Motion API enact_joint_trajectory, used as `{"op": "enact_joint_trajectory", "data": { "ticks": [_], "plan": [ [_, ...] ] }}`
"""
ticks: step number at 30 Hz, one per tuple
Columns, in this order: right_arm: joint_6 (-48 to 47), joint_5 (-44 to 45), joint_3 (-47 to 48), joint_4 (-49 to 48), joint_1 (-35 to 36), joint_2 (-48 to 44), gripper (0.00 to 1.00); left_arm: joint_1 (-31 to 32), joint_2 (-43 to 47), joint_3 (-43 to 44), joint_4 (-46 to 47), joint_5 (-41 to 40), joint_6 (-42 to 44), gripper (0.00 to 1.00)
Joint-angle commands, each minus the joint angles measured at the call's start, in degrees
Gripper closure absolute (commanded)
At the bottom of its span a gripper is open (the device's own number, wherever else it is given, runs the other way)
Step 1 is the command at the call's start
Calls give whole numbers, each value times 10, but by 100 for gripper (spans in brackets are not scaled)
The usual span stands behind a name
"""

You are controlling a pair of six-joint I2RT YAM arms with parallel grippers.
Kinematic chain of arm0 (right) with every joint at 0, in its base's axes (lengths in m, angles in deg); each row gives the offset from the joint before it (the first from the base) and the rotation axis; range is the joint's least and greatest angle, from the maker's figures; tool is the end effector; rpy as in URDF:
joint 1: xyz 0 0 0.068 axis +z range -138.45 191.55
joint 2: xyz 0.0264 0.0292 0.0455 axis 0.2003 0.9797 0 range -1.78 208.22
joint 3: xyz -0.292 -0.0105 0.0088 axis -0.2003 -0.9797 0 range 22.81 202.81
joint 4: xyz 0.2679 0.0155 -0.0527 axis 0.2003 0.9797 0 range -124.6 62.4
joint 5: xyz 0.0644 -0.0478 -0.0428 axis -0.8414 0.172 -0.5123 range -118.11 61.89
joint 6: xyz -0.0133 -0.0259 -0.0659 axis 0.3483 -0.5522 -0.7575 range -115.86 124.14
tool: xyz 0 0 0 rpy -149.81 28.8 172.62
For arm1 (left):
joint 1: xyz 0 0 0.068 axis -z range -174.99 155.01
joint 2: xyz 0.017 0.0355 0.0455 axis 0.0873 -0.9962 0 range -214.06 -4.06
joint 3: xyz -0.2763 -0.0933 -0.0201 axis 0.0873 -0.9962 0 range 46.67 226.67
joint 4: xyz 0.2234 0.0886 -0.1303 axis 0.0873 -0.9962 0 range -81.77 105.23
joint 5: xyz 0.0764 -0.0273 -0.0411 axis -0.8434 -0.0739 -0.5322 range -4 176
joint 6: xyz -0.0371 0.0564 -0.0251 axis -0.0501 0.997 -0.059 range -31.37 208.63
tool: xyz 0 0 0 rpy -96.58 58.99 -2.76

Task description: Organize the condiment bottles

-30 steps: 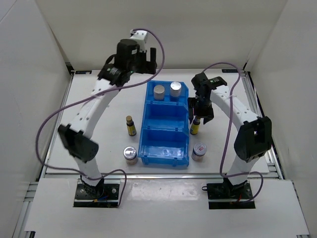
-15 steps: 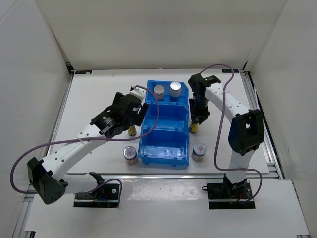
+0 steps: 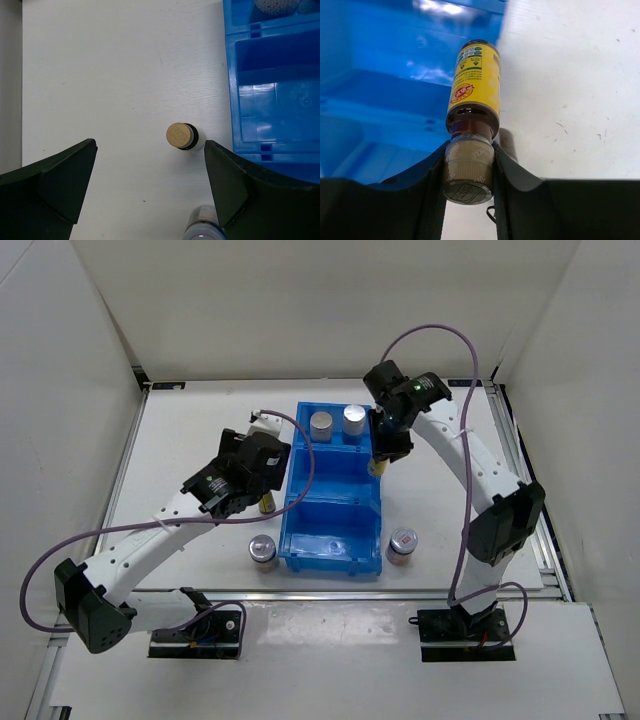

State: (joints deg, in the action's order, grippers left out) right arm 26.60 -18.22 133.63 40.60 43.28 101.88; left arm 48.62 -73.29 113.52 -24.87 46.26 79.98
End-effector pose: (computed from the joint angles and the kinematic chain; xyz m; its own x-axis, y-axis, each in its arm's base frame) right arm 0.3328 0.1938 0.3582 -0.9060 -0.1177 -0.4066 -0.1269 0.9919 -0.0044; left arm 0.2200 -0.1571 0.3475 -0.5118 0.3280 -0.7940 0.1132 0.9419 0.3161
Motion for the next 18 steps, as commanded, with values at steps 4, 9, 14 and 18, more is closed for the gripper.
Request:
{"op": "enact_joint_trajectory", "data": {
  "ticks": [4, 9, 14, 18],
  "plan": [
    [19, 11, 26, 11, 67, -2, 100, 2, -5, 28, -8, 9, -39, 0],
    [19, 18, -15, -32, 88, 44, 100, 2, -26, 56, -54, -13, -99, 0],
    [13, 23, -48, -72, 88, 85, 100, 2, -31, 62, -54, 25, -99, 0],
    [7, 23, -48, -85, 88, 107, 100, 2, -36, 31, -54, 19, -99, 0]
  ]
}}
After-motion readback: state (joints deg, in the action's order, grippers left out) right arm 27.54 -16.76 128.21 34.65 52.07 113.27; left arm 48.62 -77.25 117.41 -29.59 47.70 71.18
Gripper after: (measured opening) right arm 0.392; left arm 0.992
